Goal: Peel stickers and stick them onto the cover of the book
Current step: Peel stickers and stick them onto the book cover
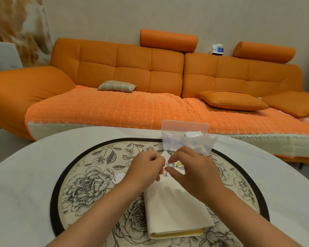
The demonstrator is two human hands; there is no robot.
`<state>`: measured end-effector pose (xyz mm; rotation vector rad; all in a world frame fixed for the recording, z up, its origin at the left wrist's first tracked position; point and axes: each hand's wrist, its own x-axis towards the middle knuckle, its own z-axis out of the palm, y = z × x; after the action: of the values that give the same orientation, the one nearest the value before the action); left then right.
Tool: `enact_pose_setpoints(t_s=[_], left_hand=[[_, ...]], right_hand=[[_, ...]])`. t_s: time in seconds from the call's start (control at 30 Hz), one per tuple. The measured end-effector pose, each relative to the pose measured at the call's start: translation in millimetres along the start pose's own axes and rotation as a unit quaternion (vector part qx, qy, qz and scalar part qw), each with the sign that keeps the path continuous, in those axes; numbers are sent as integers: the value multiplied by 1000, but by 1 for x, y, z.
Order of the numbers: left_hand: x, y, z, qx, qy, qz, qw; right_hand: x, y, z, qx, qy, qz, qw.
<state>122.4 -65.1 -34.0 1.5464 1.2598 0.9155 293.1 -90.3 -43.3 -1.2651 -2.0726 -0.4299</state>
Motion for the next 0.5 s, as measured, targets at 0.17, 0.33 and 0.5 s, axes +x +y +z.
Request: enact_pose_setpoints(t_s=[0.17,0.33,0.5], left_hand=[[-4,7,9,-71,-8,-61,996],[-3,10,10,-222,-65,-179,956],[-7,8,11,-341,-121,-202,910]], right_hand=[[1,6,4,-29,59,-47,997],[-1,8,5,-24,82,-27,996],[-1,2,-1,98,36,128,986]])
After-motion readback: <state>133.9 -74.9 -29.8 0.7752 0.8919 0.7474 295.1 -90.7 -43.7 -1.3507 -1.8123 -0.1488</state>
